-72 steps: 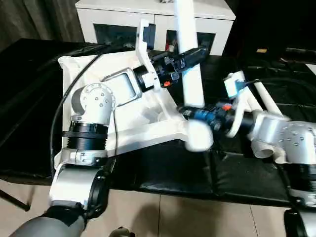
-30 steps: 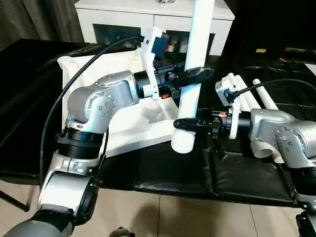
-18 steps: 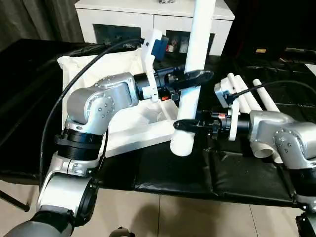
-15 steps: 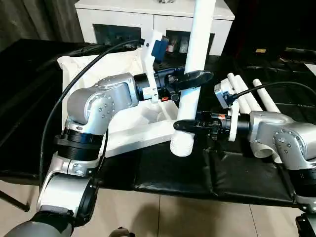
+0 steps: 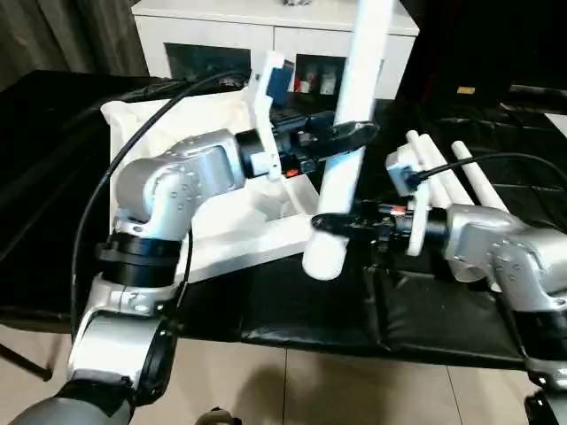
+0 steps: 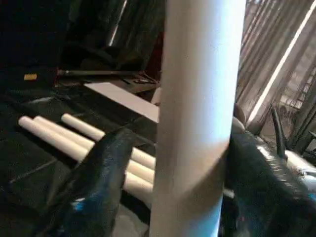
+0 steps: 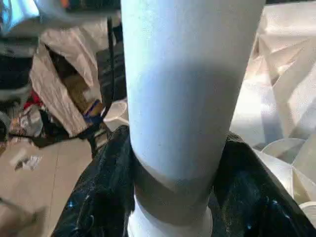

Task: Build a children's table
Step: Pick table leg, then insert table leg to table base

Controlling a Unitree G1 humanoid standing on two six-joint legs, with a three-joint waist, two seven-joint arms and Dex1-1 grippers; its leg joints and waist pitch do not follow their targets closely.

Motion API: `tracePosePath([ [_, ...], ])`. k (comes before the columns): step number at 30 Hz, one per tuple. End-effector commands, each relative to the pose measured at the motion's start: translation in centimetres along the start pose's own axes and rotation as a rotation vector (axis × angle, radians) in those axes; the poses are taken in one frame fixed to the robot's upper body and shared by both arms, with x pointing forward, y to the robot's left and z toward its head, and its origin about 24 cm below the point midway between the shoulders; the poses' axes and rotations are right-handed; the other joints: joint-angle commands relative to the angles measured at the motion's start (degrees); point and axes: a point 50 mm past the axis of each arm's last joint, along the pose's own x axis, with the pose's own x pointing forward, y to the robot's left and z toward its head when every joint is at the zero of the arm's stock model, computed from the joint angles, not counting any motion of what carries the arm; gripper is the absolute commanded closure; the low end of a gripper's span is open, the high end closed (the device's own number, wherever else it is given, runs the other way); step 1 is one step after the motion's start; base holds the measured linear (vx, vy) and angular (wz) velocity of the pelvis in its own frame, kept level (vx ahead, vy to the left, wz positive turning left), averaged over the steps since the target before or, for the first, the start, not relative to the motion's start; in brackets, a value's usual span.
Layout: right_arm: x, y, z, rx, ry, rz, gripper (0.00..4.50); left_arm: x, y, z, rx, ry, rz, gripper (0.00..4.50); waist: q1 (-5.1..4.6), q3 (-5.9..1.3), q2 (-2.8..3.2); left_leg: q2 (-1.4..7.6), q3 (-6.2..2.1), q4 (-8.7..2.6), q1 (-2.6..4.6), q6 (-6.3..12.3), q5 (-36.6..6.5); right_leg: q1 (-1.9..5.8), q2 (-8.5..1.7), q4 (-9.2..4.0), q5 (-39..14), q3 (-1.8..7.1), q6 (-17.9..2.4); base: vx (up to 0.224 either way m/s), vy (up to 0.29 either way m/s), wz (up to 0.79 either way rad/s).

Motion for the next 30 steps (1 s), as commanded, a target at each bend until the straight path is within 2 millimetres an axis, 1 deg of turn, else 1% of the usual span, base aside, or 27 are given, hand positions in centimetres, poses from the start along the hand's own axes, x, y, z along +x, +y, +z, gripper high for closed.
tracePosePath([
  [1,-1.0,0.0,1.1,-0.027,-0.05,-0.039,2.66,-0.7,0.3,0.0,-0.011,-0.009,0.034,0.92,0.05,-4.43,-0.46,2.98,-1.02,-3.83,0.7,1.69,-2.11,3.61,-4.18,-3.41,-1.38,2.92,-14.53,0.0,0.0,0.0],
  [2,-1.3,-0.3,1.2,-0.032,-0.062,-0.07,2.66,-0.9,0.3,-0.1,-0.015,-0.013,0.038,0.81,0.09,-4.44,-0.21,3.01,-1.07,-3.85,0.74,1.39,-2.31,3.59,-4.25,-3.4,-1.79,2.91,-14.5,0.0,0.0,0.0],
  [5,-2.6,-1.6,1.4,-0.06,-0.081,-0.212,2.66,-1.4,1.3,0.1,0.021,-0.055,0.157,0.6,0.05,-4.42,-0.36,2.95,-1.01,-3.84,0.8,0.86,-2.96,3.57,-4.11,-3.65,-2.31,2.94,-13.83,0.0,0.0,0.0],
  [6,-3.5,-3.1,1.5,-0.083,-0.114,-0.37,2.66,-2.1,2.2,0.0,0.072,-0.068,0.261,0.48,0.08,-4.44,0.0,2.98,-1.07,-3.84,0.76,0.62,-2.93,3.56,-4.18,-3.6,-2.35,2.94,-13.71,0.0,0.0,0.0],
  [7,-3.6,-3.3,1.6,-0.085,-0.12,-0.395,2.66,-2.3,2.3,0.0,0.084,-0.067,0.278,0.39,-0.28,-4.29,-0.24,2.89,-0.99,-3.96,0.7,0.18,-3.32,3.47,-4.05,-3.97,-3.4,2.91,-12.98,0.0,0.0,0.0],
  [8,-3.9,-4.0,1.7,-0.124,-0.143,-0.49,2.66,-2.8,2.9,-0.5,0.126,-0.06,0.362,0.39,-0.2,-4.4,-0.17,2.93,-1.13,-3.98,0.71,-0.22,-3.09,3.53,-4.16,-3.99,-4.1,2.87,-12.4,0.0,0.0,0.0],
  [9,-4.1,-4.2,1.7,-0.153,-0.156,-0.541,2.66,-3.2,3.3,-0.7,0.148,-0.054,0.412,0.39,-0.37,-4.32,-0.2,2.82,-1.04,-3.99,0.65,-0.46,-3.07,3.48,-4.01,-4.02,-4.41,2.89,-12.07,0.0,0.0,0.0],
  [10,-4.2,-4.4,1.8,-0.215,-0.17,-0.6,2.66,-3.7,3.8,-1.2,0.182,-0.03,0.488,0.39,-0.39,-4.51,-0.09,2.81,-1.08,-3.92,0.72,-0.65,-2.85,3.55,-3.95,-3.85,-3.9,2.87,-11.55,0.0,0.0,0.0],
  [11,-4.2,-4.4,1.8,-0.215,-0.17,-0.6,2.66,-3.7,3.8,-1.2,0.182,-0.03,0.488,0.39,-0.51,-4.5,-0.14,2.73,-1.03,-3.91,0.67,-0.69,-2.87,3.52,-3.83,-3.86,-3.56,2.86,-11.02,0.0,0.0,0.0],
  [12,-4.1,-4.5,1.7,-0.27,-0.174,-0.659,2.66,-4.4,4.5,-2.1,0.237,0.018,0.566,0.39,-0.43,-4.59,-0.07,2.79,-1.1,-3.96,0.75,-0.55,-2.77,3.62,-3.91,-3.73,-3.19,2.86,-11.02,0.0,0.0,0.0],
  [13,-3.8,-4.5,1.4,-0.306,-0.164,-0.715,2.66,-5.1,4.7,-3.4,0.325,0.083,0.583,0.39,-0.53,-4.43,-0.11,2.89,-1.22,-4.09,0.59,-0.2,-2.76,3.36,-3.9,-3.94,-3.46,2.83,-10.52,0.0,0.0,0.0],
  [14,-3.6,-4.4,1.2,-0.304,-0.165,-0.724,2.66,-5.3,4.6,-3.9,0.352,0.112,0.568,0.39,-0.71,-4.53,-0.22,2.86,-1.26,-4.18,0.62,-0.13,-2.41,3.43,-3.91,-3.73,-3.54,2.82,-10.05,0.0,0.0,0.0],
  [15,-3.3,-4.3,1.0,-0.286,-0.175,-0.716,2.66,-5.3,4.4,-4.5,0.387,0.156,0.537,0.39,-0.98,-4.54,0.01,2.86,-1.17,-4.15,0.79,-0.03,-2.52,3.28,-3.81,-3.67,-3.1,2.87,-10.41,0.0,0.0,0.0],
  [16,-3.2,-4.3,1.0,-0.283,-0.179,-0.714,2.66,-5.3,4.4,-4.7,0.397,0.165,0.531,0.39,-1.13,-4.5,0.03,2.86,-1.18,-4.21,0.75,0.19,-2.78,3.27,-3.74,-3.69,-3.09,2.88,-10.57,0.0,0.0,0.0],
  [17,-3.0,-4.3,0.7,-0.268,-0.183,-0.705,2.66,-5.2,4.3,-5.3,0.412,0.198,0.503,0.39,-1.29,-4.49,0.11,2.93,-1.14,-4.26,0.73,0.28,-3.26,3.23,-3.76,-3.66,-2.97,2.91,-11.0,0.0,0.0,0.0],
  [18,-2.6,-4.2,0.3,-0.23,-0.177,-0.66,2.66,-5.0,4.2,-6.2,0.406,0.232,0.449,0.39,-1.34,-4.45,0.11,2.94,-1.13,-4.29,0.78,0.26,-3.52,3.18,-3.77,-3.73,-3.14,2.89,-11.24,0.0,0.0,0.0],
  [19,-2.6,-4.2,0.3,-0.23,-0.177,-0.66,2.66,-5.0,4.2,-6.2,0.406,0.232,0.449,0.39,-1.26,-4.41,0.24,3.03,-1.03,-4.32,1.0,0.35,-4.65,2.98,-3.88,-3.86,-3.83,2.96,-11.76,0.0,0.0,0.0],
  [20,-2.3,-4.1,0.0,-0.207,-0.176,-0.627,2.66,-4.8,4.1,-6.8,0.393,0.254,0.41,0.39,-1.25,-4.3,0.19,3.04,-1.0,-4.39,1.02,0.24,-5.62,2.95,-3.88,-3.92,-4.23,2.98,-12.23,0.0,0.0,0.0],
  [21,-2.1,-4.0,-0.4,-0.178,-0.165,-0.597,2.66,-4.7,3.9,-7.7,0.379,0.287,0.338,0.39,-1.24,-4.29,0.27,3.11,-1.03,-4.42,1.0,0.08,-5.83,2.97,-3.9,-3.83,-4.07,2.99,-12.41,0.0,0.0,0.0],
  [22,-2.0,-3.9,-0.7,-0.171,-0.158,-0.579,2.66,-4.6,3.6,-8.5,0.367,0.315,0.283,0.39,-1.23,-4.21,0.24,2.97,-1.01,-4.5,0.93,0.33,-5.86,3.01,-3.9,-4.04,-4.32,3.03,-12.28,0.0,0.0,0.0],
  [23,-1.9,-3.8,-1.1,-0.178,-0.138,-0.567,2.66,-4.6,3.4,-9.5,0.388,0.368,0.211,0.39,-1.23,-4.19,0.28,3.07,-1.05,-4.56,0.96,0.01,-6.27,2.98,-3.96,-3.97,-4.58,3.05,-12.16,0.0,0.0,0.0],
  [24,-1.9,-3.8,-1.1,-0.178,-0.138,-0.567,2.66,-4.6,3.4,-9.5,0.388,0.368,0.211,0.39,-1.2,-4.22,0.22,3.05,-1.11,-4.57,0.88,0.02,-6.13,3.02,-3.99,-4.05,-4.58,3.05,-11.91,0.0,0.0,0.0],
  [25,-1.9,-3.5,-1.4,-0.182,-0.119,-0.542,2.66,-4.6,3.6,-10.2,0.402,0.409,0.203,0.39,-1.35,-4.29,0.2,3.04,-1.15,-4.58,0.73,-0.17,-5.59,3.2,-4.01,-3.81,-3.5,3.06,-11.87,0.0,0.0,0.0],
  [27,-1.6,-2.8,-2.2,-0.183,-0.066,-0.471,2.66,-4.8,4.3,-12.0,0.425,0.524,0.171,0.39,-1.36,-4.28,0.24,2.95,-1.11,-4.52,0.82,-0.03,-5.89,3.28,-3.98,-3.93,-3.43,3.12,-11.34,0.0,0.0,0.0],
  [28,-1.6,-2.8,-2.2,-0.183,-0.066,-0.471,2.66,-4.8,4.3,-12.0,0.425,0.524,0.171,0.39,-1.41,-4.22,0.16,2.91,-1.14,-4.58,0.72,0.22,-6.04,3.31,-3.95,-4.14,-3.73,3.14,-11.1,0.0,0.0,0.0],
  [29,-1.6,-2.7,-2.4,-0.185,-0.051,-0.456,2.66,-4.8,4.6,-12.5,0.429,0.555,0.167,0.39,-1.39,-4.3,0.36,3.02,-1.2,-4.57,0.84,0.1,-6.37,3.25,-4.08,-4.12,-3.96,3.13,-11.06,0.0,0.0,0.0],
  [30,-1.6,-2.5,-2.6,-0.181,-0.037,-0.438,2.66,-4.8,5.2,-13.1,0.429,0.589,0.17,0.39,-1.51,-4.26,0.29,3.04,-1.22,-4.64,0.82,-0.07,-6.65,3.27,-4.1,-4.16,-4.2,3.12,-11.21,0.0,0.0,0.0],
])
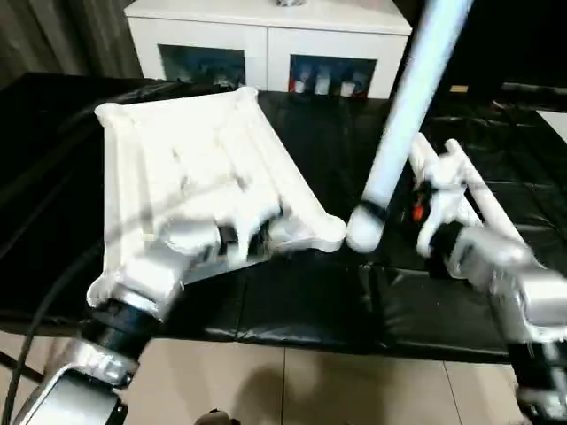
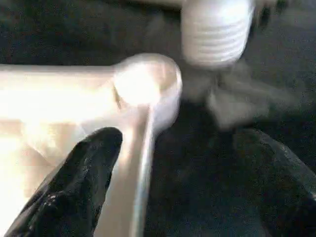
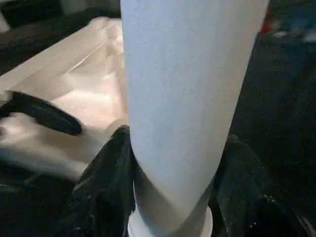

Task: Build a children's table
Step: Insert table leg to table base

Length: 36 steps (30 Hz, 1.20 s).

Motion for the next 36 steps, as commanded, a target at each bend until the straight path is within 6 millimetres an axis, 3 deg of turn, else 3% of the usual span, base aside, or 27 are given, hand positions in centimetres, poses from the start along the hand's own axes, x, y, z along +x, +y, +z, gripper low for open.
tracePosePath([
  [1,-0.3,0.4,0.7,-0.035,-0.007,0.031,2.66,0.5,0.8,-0.1,0.06,0.054,0.011,0.39,0.01,-4.21,0.28,3.02,-1.22,-4.5,0.94,0.17,-7.09,3.25,-4.16,-4.1,-4.75,3.12,-11.5,0.0,0.0,0.0],
  [7,-0.5,0.1,0.8,-0.035,-0.013,0.004,2.66,0.8,1.7,-0.7,0.048,0.084,0.046,0.85,0.1,-4.26,0.12,3.17,-1.28,-4.51,1.0,-0.28,-7.81,3.31,-4.47,-4.03,-4.72,3.13,-12.72,0.0,0.0,0.0],
  [8,-0.7,0.0,0.8,-0.037,-0.011,0.004,2.66,0.9,1.8,-0.8,0.036,0.083,0.028,1.0,0.14,-4.24,0.75,3.09,-1.29,-4.43,1.01,-0.21,-7.83,3.2,-4.49,-4.09,-4.83,3.13,-13.06,0.0,0.0,0.0],
  [10,-0.8,0.0,0.7,-0.04,-0.007,0.005,2.66,1.0,1.8,-0.8,0.025,0.082,0.012,1.17,0.1,-4.31,0.32,3.16,-1.28,-4.46,0.95,-0.08,-7.55,3.37,-4.48,-4.03,-3.87,3.14,-13.3,0.0,0.0,0.0],
  [16,-1.1,-0.2,0.8,-0.044,0.0,0.002,2.66,1.4,2.2,-0.9,-0.006,0.083,-0.006,1.61,0.16,-4.27,0.28,3.21,-1.23,-4.43,1.05,0.43,-7.96,3.33,-4.56,-4.11,-4.17,3.13,-14.03,0.0,0.0,0.0],
  [36,-1.0,-0.4,1.1,-0.049,-0.007,0.011,2.66,1.2,2.0,-2.3,-0.009,0.13,-0.1,3.24,0.14,-3.98,-0.1,3.32,-1.34,-4.72,1.05,0.31,-9.59,3.21,-4.83,-4.73,-9.41,3.18,-12.77,0.0,0.0,0.0],
])
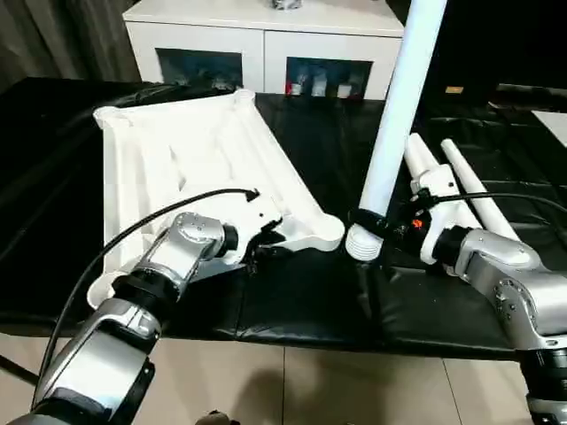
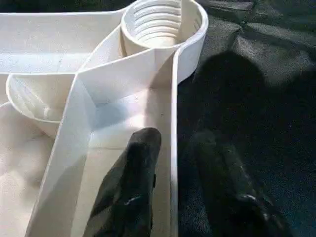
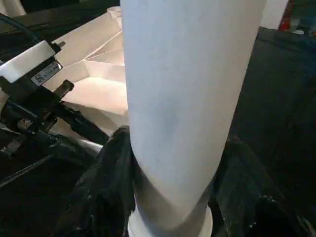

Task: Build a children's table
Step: Insert table leg to table base

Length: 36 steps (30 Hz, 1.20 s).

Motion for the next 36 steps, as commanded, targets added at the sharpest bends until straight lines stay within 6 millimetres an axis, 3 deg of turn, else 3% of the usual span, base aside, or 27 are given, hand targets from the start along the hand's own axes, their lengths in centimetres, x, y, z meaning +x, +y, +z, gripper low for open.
tracePosePath([
  [1,-0.4,-0.4,0.9,-0.015,-0.027,-0.011,2.66,0.1,-0.6,-1.0,-0.014,0.02,-0.048,3.33,0.12,-3.98,-0.22,3.34,-1.33,-4.69,0.76,0.45,-9.13,3.02,-4.87,-4.65,-9.08,3.19,-12.75,0.0,0.0,0.0],
  [4,-0.3,-0.4,1.1,0.007,-0.044,-0.001,2.66,-0.1,-1.6,-1.2,0.021,0.003,-0.143,3.45,0.04,-4.04,-0.02,3.55,-1.45,-4.82,0.67,0.55,-8.56,3.05,-4.89,-4.3,-6.84,3.15,-13.37,0.0,0.0,0.0],
  [6,-0.4,-0.2,1.3,0.027,-0.054,0.02,2.66,-0.2,-2.3,-1.2,0.042,0.002,-0.199,3.69,0.03,-4.07,0.28,3.62,-1.38,-4.79,0.91,0.54,-8.88,2.9,-4.86,-4.17,-5.83,3.2,-13.97,0.0,0.0,0.0],
  [9,-0.8,0.3,1.1,0.051,-0.038,0.089,2.66,-0.6,-3.5,-1.1,0.052,-0.013,-0.248,3.89,0.08,-4.01,0.28,3.8,-1.22,-4.88,1.21,0.31,-10.08,2.78,-4.81,-4.11,-5.76,3.19,-14.69,0.0,0.0,0.0],
  [12,-1.0,0.7,0.6,0.077,-0.012,0.136,2.66,-0.8,-4.4,-0.9,0.066,-0.022,-0.271,4.18,0.11,-3.76,0.15,3.91,-1.22,-5.11,1.16,0.13,-11.18,2.71,-4.76,-4.3,-8.18,3.23,-14.15,0.0,0.0,0.0],
  [17,-1.0,1.2,0.0,0.112,0.019,0.203,2.66,-1.0,-5.2,-0.8,0.09,-0.023,-0.278,4.48,0.14,-3.35,0.13,3.69,-1.28,-5.32,1.24,-0.93,-14.52,2.3,-4.89,-5.48,-17.53,3.33,-11.31,0.0,0.0,0.0],
  [20,-0.6,1.4,-0.4,0.14,0.047,0.245,2.66,-1.0,-5.7,-0.7,0.09,-0.019,-0.257,4.5,-0.16,-3.33,-0.51,3.73,-1.41,-5.41,0.88,-0.85,-13.84,2.42,-4.93,-5.39,-18.23,3.28,-10.53,0.0,0.0,0.0],
  [22,-0.3,1.5,-0.5,0.149,0.061,0.261,2.66,-0.9,-5.7,-0.8,0.087,-0.012,-0.249,4.5,-0.24,-3.33,-0.4,3.65,-1.37,-5.3,0.92,-0.55,-13.19,2.26,-4.93,-5.51,-18.59,3.28,-10.44,0.0,0.0,0.0],
  [24,-0.1,1.5,-0.7,0.135,0.081,0.268,2.66,-0.9,-5.5,-1.0,0.086,0.003,-0.229,4.5,-0.24,-3.34,-0.67,3.55,-1.32,-5.22,0.89,-0.4,-12.91,2.22,-4.92,-5.63,-19.27,3.28,-10.06,0.0,0.0,0.0],
  [36,0.9,0.7,-2.1,0.135,0.137,0.23,2.66,-1.1,-5.4,-0.6,0.092,0.01,-0.214,4.5,-0.34,-3.32,-0.45,3.46,-1.35,-5.25,0.84,-0.68,-13.36,2.15,-4.84,-5.73,-19.89,3.25,-9.78,0.0,0.0,0.0],
])
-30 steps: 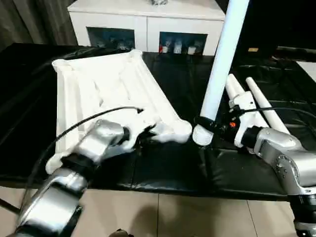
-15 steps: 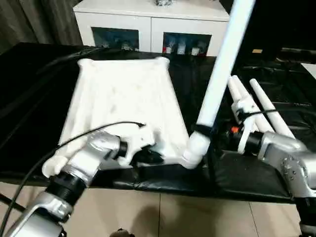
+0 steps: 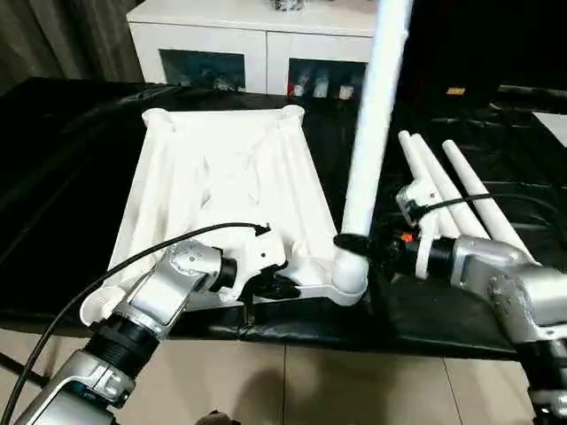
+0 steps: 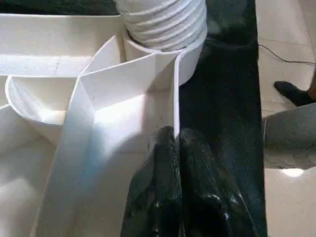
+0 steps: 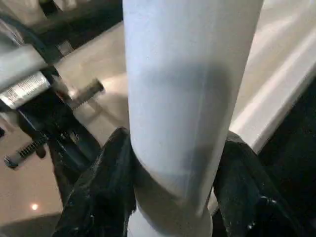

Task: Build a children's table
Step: Insert table leg to table base

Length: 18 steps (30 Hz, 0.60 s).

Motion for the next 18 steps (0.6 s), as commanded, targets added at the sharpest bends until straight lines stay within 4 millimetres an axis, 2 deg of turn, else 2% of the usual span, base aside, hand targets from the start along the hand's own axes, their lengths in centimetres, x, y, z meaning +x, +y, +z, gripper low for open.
tracePosePath([
  [1,0.3,-0.3,-0.6,0.006,0.029,-0.014,2.66,0.1,-0.1,0.0,0.006,0.023,0.005,4.5,-0.22,-3.23,-0.47,3.54,-1.52,-5.25,0.86,-0.74,-13.73,1.99,-4.73,-5.6,-20.06,3.21,-9.8,0.0,0.0,0.0],
  [6,0.1,-0.5,-1.6,0.032,0.045,-0.023,2.66,0.0,0.2,0.1,-0.005,0.013,0.033,4.5,-0.22,-3.22,-0.57,3.58,-1.52,-5.33,0.99,-0.93,-14.66,1.91,-4.77,-5.64,-20.24,3.25,-9.93,0.0,0.0,0.0],
  [10,0.0,-0.9,-2.1,0.058,0.017,-0.055,2.66,0.0,0.5,0.4,-0.027,-0.004,0.062,4.5,-0.28,-3.11,-0.68,3.55,-1.54,-5.34,1.05,-1.12,-16.0,1.73,-4.89,-5.9,-22.54,3.23,-9.61,0.0,0.0,0.0],
  [13,0.0,-1.1,-2.4,0.08,-0.017,-0.088,2.66,0.0,0.7,0.6,-0.041,-0.024,0.091,4.5,-0.25,-3.1,-0.67,3.55,-1.68,-5.44,1.02,-1.19,-16.36,1.74,-4.91,-6.12,-24.05,3.16,-8.81,0.0,0.0,0.0],
  [18,-0.3,-1.3,-3.2,0.137,-0.121,-0.131,2.66,0.0,1.6,1.2,-0.073,-0.063,0.16,4.5,-0.48,-3.14,-0.73,3.51,-1.68,-5.49,0.94,-1.0,-16.44,1.67,-4.91,-6.24,-23.45,3.11,-8.69,0.0,0.0,0.0],
])
